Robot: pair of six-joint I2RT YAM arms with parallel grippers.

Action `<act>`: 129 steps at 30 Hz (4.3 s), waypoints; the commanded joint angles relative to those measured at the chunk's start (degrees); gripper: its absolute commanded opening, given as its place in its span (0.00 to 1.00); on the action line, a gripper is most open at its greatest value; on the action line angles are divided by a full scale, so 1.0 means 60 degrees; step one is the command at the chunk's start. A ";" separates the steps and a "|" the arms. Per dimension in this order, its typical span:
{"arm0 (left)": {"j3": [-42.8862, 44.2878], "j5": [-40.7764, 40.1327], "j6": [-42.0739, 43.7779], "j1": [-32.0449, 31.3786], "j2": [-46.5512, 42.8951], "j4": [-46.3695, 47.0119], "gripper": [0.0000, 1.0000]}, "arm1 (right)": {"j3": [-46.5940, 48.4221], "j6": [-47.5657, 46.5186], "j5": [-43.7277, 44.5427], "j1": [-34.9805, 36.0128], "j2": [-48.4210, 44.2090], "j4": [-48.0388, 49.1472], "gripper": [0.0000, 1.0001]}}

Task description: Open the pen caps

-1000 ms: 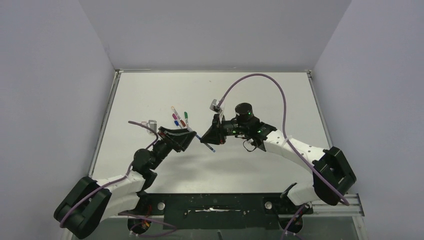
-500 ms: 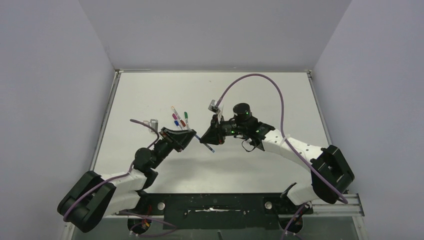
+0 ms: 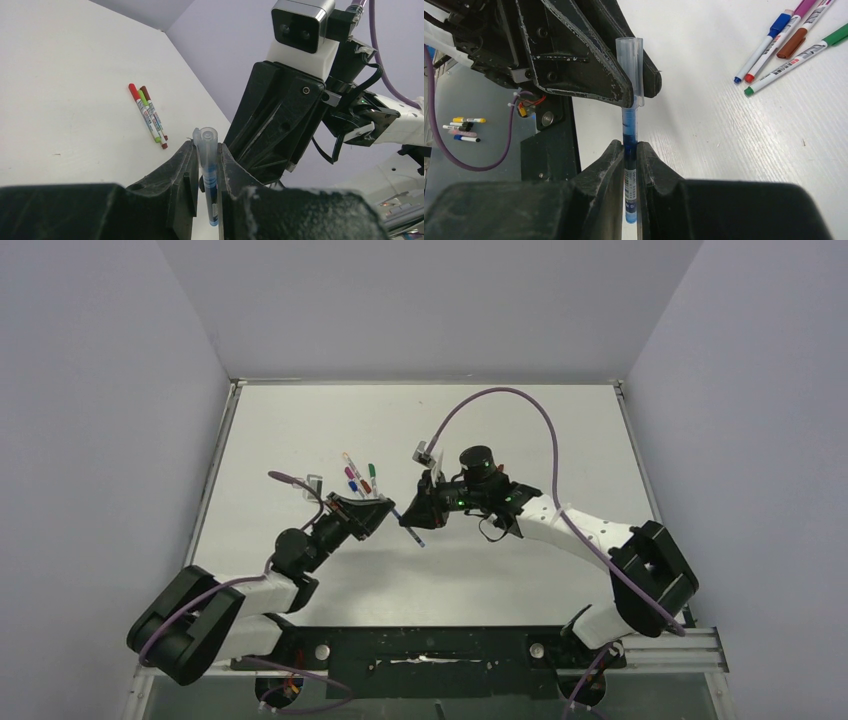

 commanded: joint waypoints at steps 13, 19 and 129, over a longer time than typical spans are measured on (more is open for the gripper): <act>0.0396 0.1186 -0.1470 0.0881 0.2645 0.3437 0.01 | 0.0889 -0.0086 -0.0041 0.0066 0.1109 0.0027 0.25; 0.0396 0.1258 -0.1508 0.0945 0.2587 0.3440 0.01 | 0.1027 -0.0142 0.0034 0.0106 0.1375 -0.0108 0.32; 0.0539 0.2452 -0.1571 0.1867 0.2629 0.3302 0.02 | 0.3480 0.0537 0.8751 -0.5702 0.4373 -0.5814 0.31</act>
